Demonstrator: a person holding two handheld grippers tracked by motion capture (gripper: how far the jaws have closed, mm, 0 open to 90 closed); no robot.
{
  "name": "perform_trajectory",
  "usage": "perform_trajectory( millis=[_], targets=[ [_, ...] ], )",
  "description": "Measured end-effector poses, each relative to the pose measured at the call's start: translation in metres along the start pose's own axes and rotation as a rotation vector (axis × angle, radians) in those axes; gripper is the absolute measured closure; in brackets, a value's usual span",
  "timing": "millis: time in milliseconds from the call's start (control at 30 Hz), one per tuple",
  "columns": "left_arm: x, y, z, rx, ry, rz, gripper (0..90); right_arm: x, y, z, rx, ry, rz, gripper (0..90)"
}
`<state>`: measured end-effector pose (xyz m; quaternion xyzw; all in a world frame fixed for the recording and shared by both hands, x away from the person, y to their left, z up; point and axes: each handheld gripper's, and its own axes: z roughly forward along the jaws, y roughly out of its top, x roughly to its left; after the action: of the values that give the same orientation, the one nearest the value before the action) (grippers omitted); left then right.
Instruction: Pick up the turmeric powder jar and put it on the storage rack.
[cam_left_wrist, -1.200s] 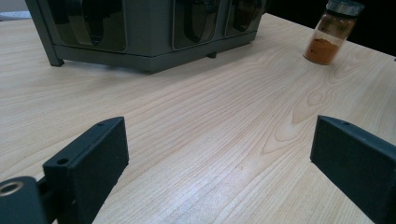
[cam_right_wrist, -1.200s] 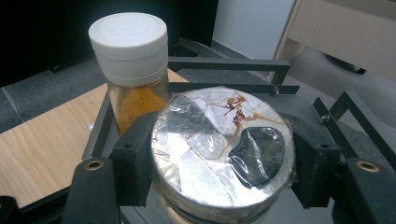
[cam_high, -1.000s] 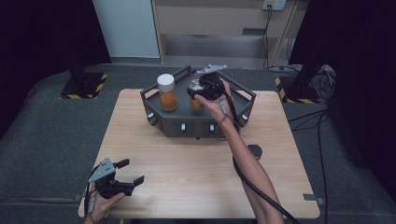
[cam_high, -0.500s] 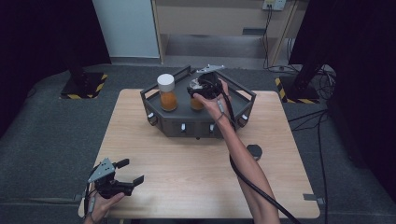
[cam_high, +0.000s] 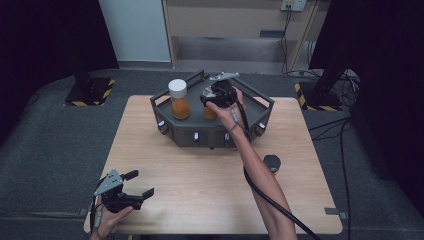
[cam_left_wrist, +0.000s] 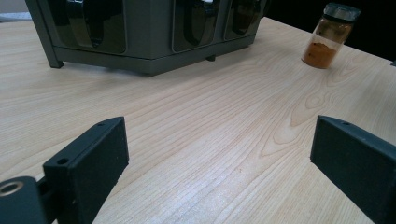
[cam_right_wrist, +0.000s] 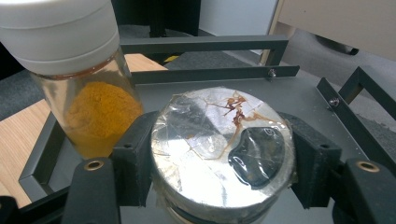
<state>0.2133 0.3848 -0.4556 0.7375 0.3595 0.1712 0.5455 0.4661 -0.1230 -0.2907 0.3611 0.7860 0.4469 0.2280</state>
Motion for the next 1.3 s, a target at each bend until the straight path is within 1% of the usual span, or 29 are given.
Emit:
perform_trajectory(
  millis=[167, 333, 367, 433, 500, 567, 600, 667, 733, 800, 867, 933, 1000, 1067, 1167, 1300],
  targets=[
    [0.0, 0.0, 0.0, 0.0, -0.001, 0.0, 3.5, -0.002, -0.002, 0.0, -0.009, -0.002, 0.009, 34.2],
    [0.0, 0.0, 0.0, -0.001, -0.003, -0.001, 3.5, -0.004, -0.002, 0.0, -0.005, 0.005, 0.013, 33.6],
    [0.0, 0.0, 0.0, -0.001, -0.003, 0.0, 3.5, -0.003, -0.001, 0.0, -0.005, 0.001, 0.012, 31.5],
    [0.0, 0.0, 0.0, 0.0, -0.003, -0.001, 3.5, -0.001, -0.003, -0.003, -0.025, -0.013, 0.01, 26.1],
    [0.001, 0.0, 0.001, -0.001, -0.004, -0.001, 3.5, -0.003, -0.002, -0.007, -0.041, -0.01, 0.017, 21.4],
    [0.001, 0.0, 0.001, -0.002, -0.004, -0.001, 3.5, -0.003, 0.001, -0.011, -0.043, -0.014, 0.009, 17.4],
    [0.001, 0.0, 0.001, -0.002, -0.004, -0.001, 3.5, -0.003, 0.002, -0.013, -0.048, -0.013, 0.004, 16.7],
    [0.001, 0.0, 0.001, -0.002, -0.005, 0.0, 3.5, -0.002, 0.003, -0.021, -0.071, -0.026, -0.011, 14.9],
    [0.001, 0.0, 0.001, -0.002, -0.006, 0.001, 3.5, -0.006, 0.005, -0.027, -0.081, -0.002, -0.011, 14.0],
    [0.0, 0.0, 0.001, -0.001, -0.006, 0.003, 3.5, -0.004, 0.008, -0.036, -0.094, -0.011, -0.036, 13.6],
    [0.0, 0.0, 0.001, -0.002, -0.006, 0.003, 3.5, -0.005, 0.012, -0.044, -0.095, 0.0, -0.04, 11.9],
    [0.001, 0.0, 0.001, -0.001, -0.007, 0.002, 3.5, -0.005, 0.015, -0.053, -0.097, 0.003, -0.058, 11.6],
    [0.0, 0.0, 0.001, -0.002, -0.007, 0.004, 3.5, -0.004, 0.015, -0.063, -0.11, 0.003, -0.082, 11.0],
    [0.0, 0.0, 0.001, -0.002, -0.008, 0.003, 3.5, -0.005, 0.015, -0.072, -0.113, 0.006, -0.092, 10.4],
    [0.0, 0.0, 0.001, -0.004, -0.007, 0.004, 3.4, -0.009, 0.012, -0.085, -0.12, 0.028, -0.082, 9.8],
    [0.0, 0.0, 0.001, -0.004, -0.005, 0.004, 3.4, -0.011, 0.006, -0.101, -0.123, 0.029, -0.098, 9.7]
  ],
)
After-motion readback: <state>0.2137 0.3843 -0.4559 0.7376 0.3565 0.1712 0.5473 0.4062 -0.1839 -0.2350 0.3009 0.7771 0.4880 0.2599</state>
